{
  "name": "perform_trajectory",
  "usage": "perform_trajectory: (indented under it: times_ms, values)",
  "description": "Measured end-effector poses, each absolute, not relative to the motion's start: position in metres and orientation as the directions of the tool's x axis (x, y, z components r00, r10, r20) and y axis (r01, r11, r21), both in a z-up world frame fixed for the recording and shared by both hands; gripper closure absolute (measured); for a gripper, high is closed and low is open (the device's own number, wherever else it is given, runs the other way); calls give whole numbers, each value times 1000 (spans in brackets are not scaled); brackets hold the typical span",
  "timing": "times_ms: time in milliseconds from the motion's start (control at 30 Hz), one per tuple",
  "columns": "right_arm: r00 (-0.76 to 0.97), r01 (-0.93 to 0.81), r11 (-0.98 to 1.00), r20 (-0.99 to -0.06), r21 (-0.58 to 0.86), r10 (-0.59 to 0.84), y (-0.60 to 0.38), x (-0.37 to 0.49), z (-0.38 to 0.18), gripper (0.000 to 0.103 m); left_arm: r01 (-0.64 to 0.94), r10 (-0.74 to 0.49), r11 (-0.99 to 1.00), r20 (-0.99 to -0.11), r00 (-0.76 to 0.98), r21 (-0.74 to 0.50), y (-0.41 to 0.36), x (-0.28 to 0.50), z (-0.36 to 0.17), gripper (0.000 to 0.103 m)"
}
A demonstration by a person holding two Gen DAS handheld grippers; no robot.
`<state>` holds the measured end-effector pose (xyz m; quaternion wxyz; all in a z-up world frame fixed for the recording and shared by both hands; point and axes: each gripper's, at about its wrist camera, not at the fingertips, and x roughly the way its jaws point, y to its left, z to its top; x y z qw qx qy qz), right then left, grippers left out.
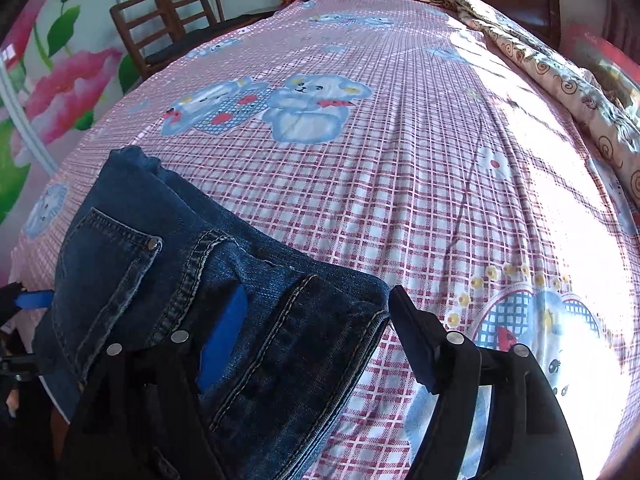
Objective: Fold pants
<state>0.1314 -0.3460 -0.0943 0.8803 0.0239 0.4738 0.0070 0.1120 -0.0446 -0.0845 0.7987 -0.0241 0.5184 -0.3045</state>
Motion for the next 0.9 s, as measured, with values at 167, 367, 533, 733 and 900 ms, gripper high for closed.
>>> perform_trajectory:
  times_ms: [167, 367, 533, 733, 900]
  values:
    - [614, 119, 971, -784, 206, 91, -361, 116, -63, 38, 445, -662, 732, -692, 289, -515, -29, 141, -52, 2]
    - [690, 82, 819, -625, 568, 365, -363, 94, -44, 38, 624, -737, 606, -643, 209, -493, -93, 176, -31, 2]
    - [689, 125, 664, -546, 737, 477, -359, 88, -76, 38, 671, -706, 594, -687, 171, -444, -147, 205, -49, 2]
    - [670, 230, 619, -583, 751, 459, -368, 77, -112, 39, 601, -596, 698, -781, 187, -390, -148, 244, -93, 4]
    - [658, 228, 680, -625, 697, 420, -359, 79, -92, 39, 597, -536, 745, -800, 268, -299, -136, 215, -68, 4]
